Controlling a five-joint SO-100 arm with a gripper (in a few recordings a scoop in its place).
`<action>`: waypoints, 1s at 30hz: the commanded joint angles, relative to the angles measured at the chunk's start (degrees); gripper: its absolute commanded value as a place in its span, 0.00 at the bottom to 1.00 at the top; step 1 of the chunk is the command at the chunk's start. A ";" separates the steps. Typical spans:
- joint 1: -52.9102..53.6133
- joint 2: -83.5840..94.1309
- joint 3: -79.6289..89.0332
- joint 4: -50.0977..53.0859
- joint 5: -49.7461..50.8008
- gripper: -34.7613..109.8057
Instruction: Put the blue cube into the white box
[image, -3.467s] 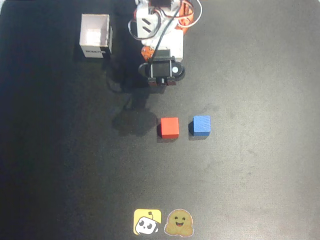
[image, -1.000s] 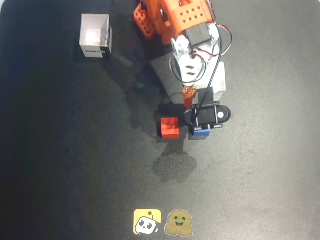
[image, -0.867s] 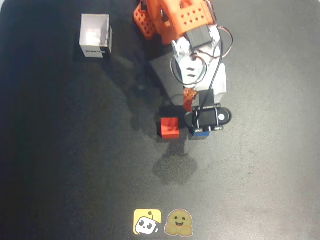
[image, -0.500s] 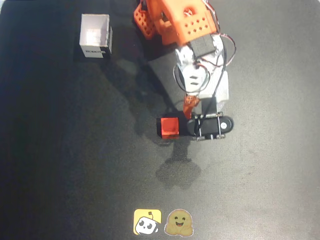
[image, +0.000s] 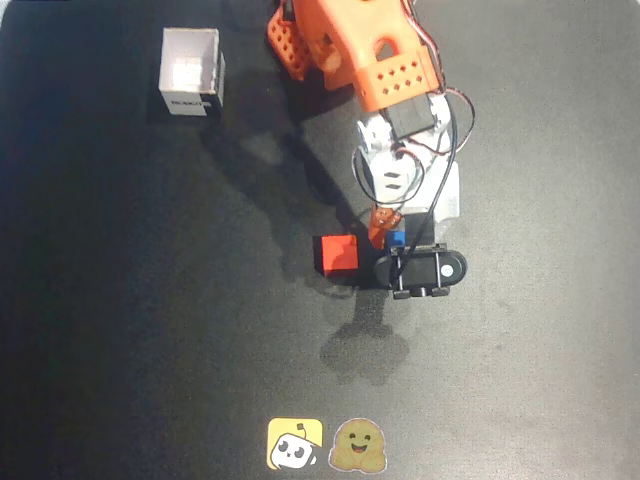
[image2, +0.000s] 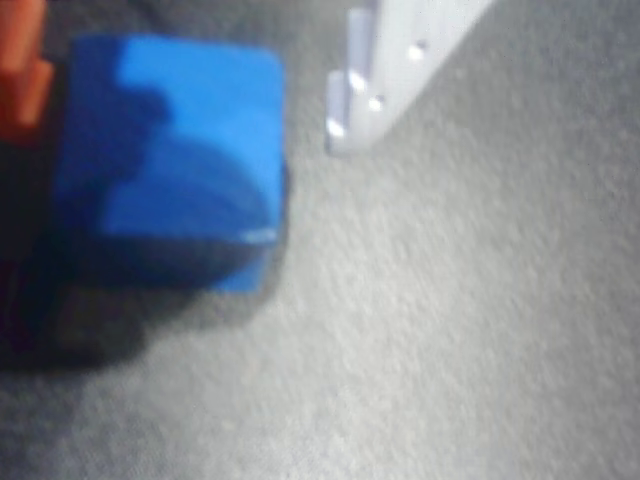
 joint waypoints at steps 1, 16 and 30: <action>-0.18 -0.70 -2.02 -0.97 0.35 0.39; -0.35 -5.98 -1.14 -5.19 1.76 0.37; 0.18 -1.23 1.85 -3.52 3.60 0.24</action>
